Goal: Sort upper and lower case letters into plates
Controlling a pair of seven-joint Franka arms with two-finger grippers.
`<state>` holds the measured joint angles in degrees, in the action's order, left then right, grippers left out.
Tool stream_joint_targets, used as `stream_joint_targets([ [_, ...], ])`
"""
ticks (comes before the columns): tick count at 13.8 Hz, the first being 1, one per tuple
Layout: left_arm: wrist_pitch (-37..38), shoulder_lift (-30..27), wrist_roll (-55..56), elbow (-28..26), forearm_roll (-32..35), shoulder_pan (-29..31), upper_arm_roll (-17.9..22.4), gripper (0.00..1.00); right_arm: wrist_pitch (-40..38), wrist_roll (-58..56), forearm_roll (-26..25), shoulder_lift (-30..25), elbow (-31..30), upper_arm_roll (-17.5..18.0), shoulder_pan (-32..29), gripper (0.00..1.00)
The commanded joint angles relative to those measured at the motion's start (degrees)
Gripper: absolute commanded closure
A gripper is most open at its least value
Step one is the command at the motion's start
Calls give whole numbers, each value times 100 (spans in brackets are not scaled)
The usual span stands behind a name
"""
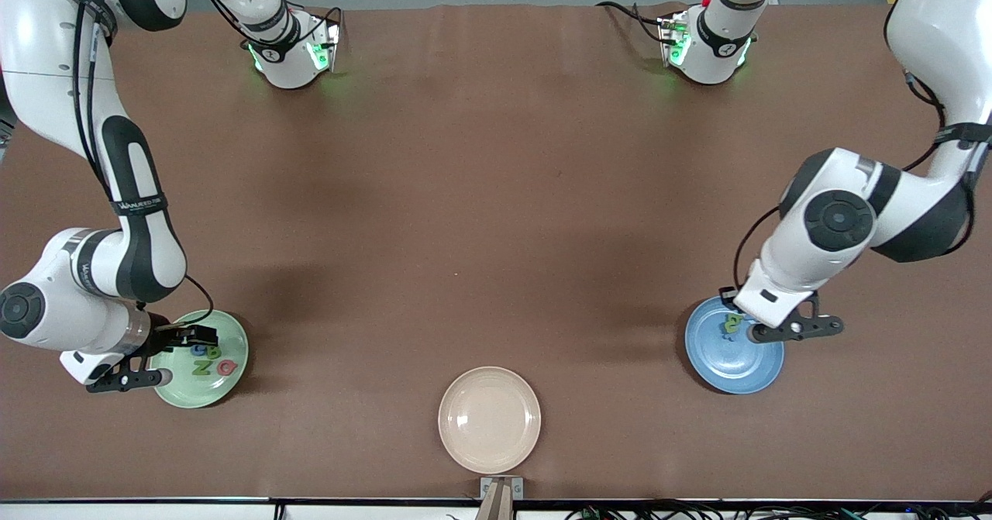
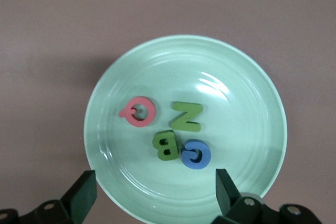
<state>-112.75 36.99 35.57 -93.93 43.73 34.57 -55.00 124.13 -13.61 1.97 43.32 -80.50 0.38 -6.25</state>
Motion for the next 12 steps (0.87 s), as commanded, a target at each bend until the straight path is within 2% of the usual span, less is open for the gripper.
stream_joint_targets([
  [1, 349, -550, -609, 33, 57, 251, -54, 100, -353, 52, 14, -629, -132, 24, 62, 0],
  [3, 543, -911, -1530, 225, -284, 576, -115, 100, -608, 261, 14, -1279, -333, 15, 80, 0],
  [6, 1235, -1202, -1825, 734, -1443, 928, -134, 100, -1258, 764, -118, -2062, -396, 15, 177, 0],
  [8, 1877, -1211, -2017, 1173, -1499, 938, -169, 100, -1688, 755, -118, -2493, -396, 24, 177, 0],
  [11, 2073, -1264, -2649, 1456, -1508, 920, -108, 100, -2286, 772, -101, -3117, -335, 67, 186, 0],
  [12, 2099, -1482, -2799, 1526, -1560, 781, -55, 100, -2419, 772, -100, -3319, -334, 85, 186, 0],
])
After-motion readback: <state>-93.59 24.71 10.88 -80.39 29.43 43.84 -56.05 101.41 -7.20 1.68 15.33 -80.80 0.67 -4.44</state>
